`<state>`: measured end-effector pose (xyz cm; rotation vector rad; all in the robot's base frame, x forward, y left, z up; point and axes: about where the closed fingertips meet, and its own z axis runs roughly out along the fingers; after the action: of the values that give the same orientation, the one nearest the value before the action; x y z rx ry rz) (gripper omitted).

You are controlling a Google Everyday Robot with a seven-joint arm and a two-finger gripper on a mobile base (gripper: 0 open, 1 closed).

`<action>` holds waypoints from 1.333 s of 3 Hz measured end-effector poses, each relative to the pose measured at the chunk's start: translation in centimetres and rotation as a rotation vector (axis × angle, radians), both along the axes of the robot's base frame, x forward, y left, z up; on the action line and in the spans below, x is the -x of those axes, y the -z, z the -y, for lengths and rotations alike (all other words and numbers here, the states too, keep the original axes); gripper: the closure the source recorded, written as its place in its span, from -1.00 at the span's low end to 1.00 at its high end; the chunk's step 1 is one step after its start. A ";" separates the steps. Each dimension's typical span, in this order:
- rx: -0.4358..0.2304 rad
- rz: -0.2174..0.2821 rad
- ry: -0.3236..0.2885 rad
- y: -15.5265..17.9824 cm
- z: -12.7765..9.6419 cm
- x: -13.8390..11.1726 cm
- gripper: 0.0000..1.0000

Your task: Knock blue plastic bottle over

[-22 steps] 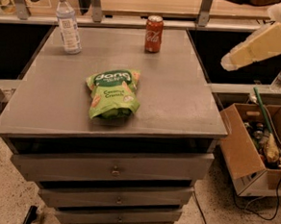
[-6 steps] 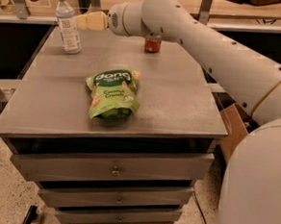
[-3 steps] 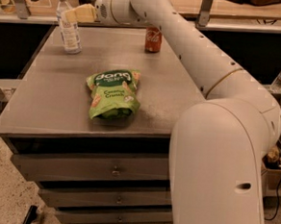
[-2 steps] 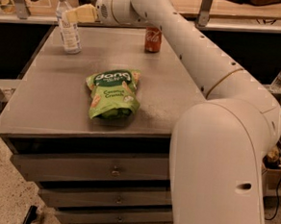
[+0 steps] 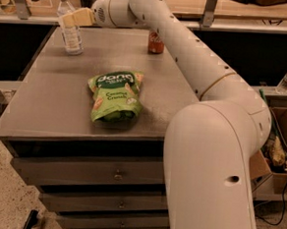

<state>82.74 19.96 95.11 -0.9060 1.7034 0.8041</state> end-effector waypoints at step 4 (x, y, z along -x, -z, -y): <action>0.039 0.128 0.033 3.3 -6.1 -1.5 -1.00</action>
Offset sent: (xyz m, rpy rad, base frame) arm 0.0160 0.0386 -0.0274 -0.0493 -0.1086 -0.0413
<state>84.24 26.07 91.83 -0.9336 1.6231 0.6787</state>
